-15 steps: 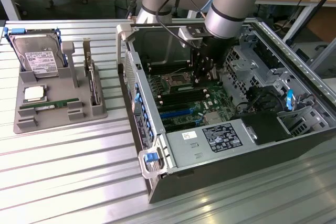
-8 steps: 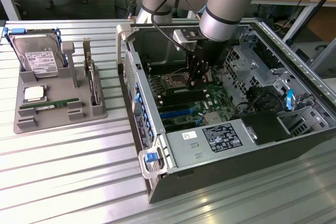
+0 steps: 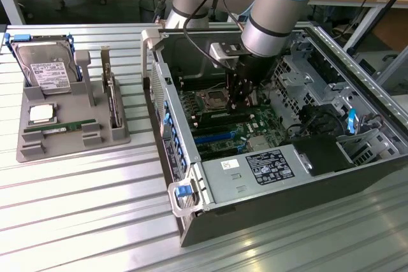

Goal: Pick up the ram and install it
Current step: 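Insert the ram into the slot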

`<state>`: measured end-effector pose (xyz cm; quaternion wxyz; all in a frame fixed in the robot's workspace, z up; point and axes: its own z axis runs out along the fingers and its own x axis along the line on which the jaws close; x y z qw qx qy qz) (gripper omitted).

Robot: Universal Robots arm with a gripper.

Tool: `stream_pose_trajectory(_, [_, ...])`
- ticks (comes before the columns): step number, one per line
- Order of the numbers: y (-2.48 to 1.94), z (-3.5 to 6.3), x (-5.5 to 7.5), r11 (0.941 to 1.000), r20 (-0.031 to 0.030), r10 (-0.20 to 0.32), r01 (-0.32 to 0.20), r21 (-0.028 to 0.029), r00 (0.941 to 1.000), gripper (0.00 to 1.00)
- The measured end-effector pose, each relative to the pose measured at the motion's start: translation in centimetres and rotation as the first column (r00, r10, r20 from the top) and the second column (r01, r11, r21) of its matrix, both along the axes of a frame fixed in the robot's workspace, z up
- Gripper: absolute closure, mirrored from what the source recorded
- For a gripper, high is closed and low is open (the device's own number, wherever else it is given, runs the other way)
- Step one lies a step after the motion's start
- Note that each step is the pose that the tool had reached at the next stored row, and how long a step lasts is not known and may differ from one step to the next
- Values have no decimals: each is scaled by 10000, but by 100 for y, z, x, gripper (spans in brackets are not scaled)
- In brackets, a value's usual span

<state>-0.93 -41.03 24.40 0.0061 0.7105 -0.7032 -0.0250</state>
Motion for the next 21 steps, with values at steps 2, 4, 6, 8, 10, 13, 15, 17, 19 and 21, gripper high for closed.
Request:
stream_pose_trajectory(2, [-4,-14,-2,10000,-1,-10,10,-36,10000,87])
stream_pose_trajectory(4, [-4,-29,-2,10000,0,-32,32,-46,10000,87])
stream_pose_trajectory(6, [-4,-42,-2,9999,0,-103,103,-54,9999,87])
stream_pose_trajectory(8, [-7,-55,-3,9999,0,-113,113,-61,9999,87])
stream_pose_trajectory(10, [-11,-72,-5,9999,0,-113,113,-66,9999,87])
stream_pose_trajectory(13, [-11,-92,-12,9999,0,-113,113,-67,9999,87])
stream_pose_trajectory(15, [-11,-101,-33,9999,1,-113,113,-65,9999,87])
stream_pose_trajectory(17, [-12,-100,-69,9999,7,-112,112,-68,9999,87])
stream_pose_trajectory(19, [-22,-102,-73,9999,5,-115,115,-76,9999,87])
stream_pose_trajectory(21, [-47,-105,-73,9999,7,-122,122,-98,9999,87])
